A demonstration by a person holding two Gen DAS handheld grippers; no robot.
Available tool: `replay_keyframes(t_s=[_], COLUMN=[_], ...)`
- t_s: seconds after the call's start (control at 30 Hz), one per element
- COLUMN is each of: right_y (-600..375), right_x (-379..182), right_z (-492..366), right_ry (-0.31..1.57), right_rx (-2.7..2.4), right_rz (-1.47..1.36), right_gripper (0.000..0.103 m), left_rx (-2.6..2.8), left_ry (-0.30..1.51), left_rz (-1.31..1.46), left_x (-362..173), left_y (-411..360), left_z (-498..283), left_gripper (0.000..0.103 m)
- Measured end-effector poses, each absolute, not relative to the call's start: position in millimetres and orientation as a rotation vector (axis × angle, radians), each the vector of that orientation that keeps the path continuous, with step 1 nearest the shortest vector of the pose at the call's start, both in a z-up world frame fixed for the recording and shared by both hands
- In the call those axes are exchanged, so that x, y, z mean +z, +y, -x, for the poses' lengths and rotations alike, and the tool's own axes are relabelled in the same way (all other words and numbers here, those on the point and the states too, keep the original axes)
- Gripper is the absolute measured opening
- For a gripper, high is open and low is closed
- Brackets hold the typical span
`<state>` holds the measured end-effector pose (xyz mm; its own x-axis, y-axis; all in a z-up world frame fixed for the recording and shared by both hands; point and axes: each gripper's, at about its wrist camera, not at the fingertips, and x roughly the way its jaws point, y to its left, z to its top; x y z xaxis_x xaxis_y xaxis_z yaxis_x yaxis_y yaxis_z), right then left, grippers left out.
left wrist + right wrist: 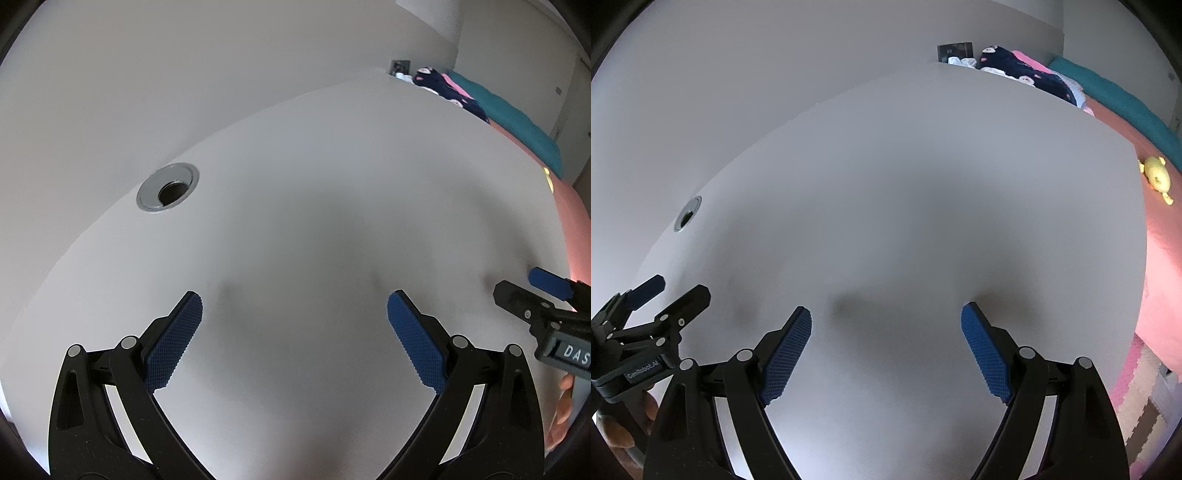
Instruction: Collect trash
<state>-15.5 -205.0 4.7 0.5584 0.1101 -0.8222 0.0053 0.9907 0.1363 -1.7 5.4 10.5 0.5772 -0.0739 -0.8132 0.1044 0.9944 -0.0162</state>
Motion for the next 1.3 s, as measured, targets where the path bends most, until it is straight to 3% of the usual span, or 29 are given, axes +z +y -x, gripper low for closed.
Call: replay_keyframes(t_s=[0.37, 1.3], right_y=[-186.1, -186.4], right_x=[-5.7, -5.8], right_z=[8.6, 1.6], right_ry=[0.915, 0.922], right_rx=[-0.021, -0.051], right_rz=[-0.041, -0.036], right_gripper=[0.100, 0.101], left_rx=[-0.053, -0.030], left_ry=[0.951, 0.951], left_rz=[-0.039, -0.030], left_x=[-2.7, -2.3], left_y=[9.0, 5.2], left_z=[-8.3, -17.3], left_gripper=[0.097, 0.097])
